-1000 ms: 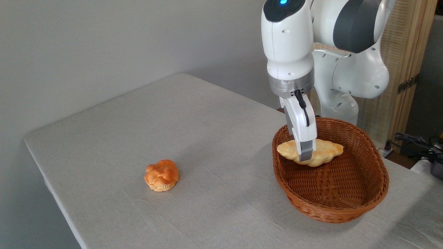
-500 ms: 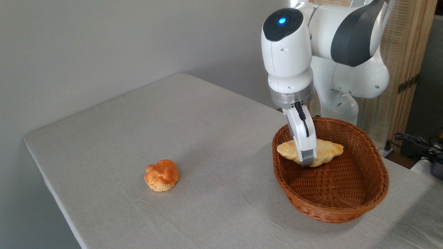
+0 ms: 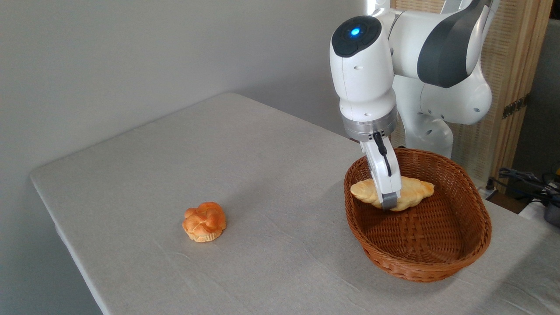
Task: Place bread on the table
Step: 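Lower the gripper onto the twisted roll and close on it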
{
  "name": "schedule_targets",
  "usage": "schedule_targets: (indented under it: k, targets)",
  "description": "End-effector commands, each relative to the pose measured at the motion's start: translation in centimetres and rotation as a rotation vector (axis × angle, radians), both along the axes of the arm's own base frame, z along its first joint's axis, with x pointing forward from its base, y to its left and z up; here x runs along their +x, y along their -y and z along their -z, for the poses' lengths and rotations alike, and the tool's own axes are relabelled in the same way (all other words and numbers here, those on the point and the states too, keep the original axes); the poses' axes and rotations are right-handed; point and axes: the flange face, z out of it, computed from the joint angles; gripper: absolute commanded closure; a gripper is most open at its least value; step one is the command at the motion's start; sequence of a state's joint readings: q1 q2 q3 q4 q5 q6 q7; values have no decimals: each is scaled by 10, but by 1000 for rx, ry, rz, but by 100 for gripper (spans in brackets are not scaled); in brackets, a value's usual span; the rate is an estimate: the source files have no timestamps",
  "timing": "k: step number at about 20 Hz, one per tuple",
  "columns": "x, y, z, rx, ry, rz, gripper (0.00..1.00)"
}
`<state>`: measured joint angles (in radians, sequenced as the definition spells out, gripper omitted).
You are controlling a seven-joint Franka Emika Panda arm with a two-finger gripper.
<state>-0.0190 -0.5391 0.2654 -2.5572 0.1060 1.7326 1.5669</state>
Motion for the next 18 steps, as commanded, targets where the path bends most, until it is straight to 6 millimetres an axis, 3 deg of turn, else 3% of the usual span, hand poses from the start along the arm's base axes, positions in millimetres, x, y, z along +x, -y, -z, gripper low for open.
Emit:
schedule_targets:
  k: [1,11,16,18]
  targets:
    - [-3,-3,-2,4,16,18,78]
    - [-2,-6,-8,28,6,33,78]
    - [6,-15,-38,57,5,106,79]
    - [19,-18,-63,73,30,102,79]
